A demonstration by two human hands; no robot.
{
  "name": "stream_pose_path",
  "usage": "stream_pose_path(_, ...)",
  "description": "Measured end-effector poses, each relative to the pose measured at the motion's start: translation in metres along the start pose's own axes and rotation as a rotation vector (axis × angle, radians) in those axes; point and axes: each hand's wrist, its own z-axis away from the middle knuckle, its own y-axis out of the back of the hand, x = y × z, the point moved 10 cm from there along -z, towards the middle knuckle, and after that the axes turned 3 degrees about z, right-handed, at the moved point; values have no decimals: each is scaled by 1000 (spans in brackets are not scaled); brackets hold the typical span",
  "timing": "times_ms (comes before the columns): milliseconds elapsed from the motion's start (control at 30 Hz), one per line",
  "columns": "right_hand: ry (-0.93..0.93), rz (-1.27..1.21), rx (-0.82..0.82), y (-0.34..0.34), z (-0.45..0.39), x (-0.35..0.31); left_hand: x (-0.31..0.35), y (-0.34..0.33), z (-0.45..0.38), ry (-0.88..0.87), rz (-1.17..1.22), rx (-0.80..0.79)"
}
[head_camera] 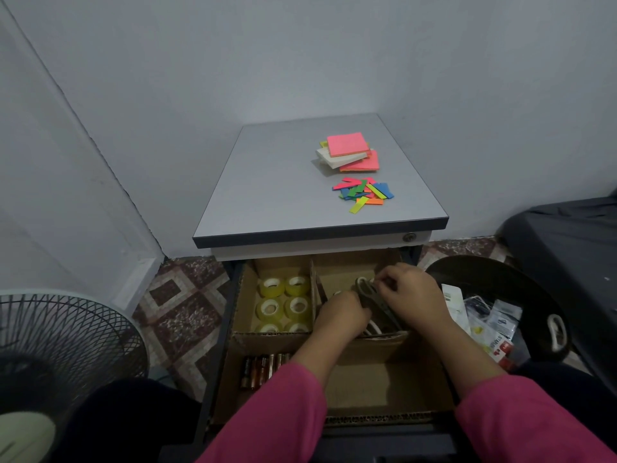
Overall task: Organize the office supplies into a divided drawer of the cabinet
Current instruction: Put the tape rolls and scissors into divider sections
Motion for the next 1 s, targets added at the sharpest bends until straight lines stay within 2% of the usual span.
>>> stream_pose_path(100,3,0,4,1,0,-1,-2,5,2,30,52,20)
stream_pose_path(333,-8,-10,-19,1,1,0,2,20,12,-52,111,190)
stream_pose_path(567,-12,-6,-20,1,1,-1,0,4,5,-14,5,24)
stream_pose_path(900,-11,1,-23,1,1,-1,-11,-2,-4,87,-59,4)
stream_pose_path(1000,-7,4,-24,1,1,-1,-8,-4,-4,63,-62,6)
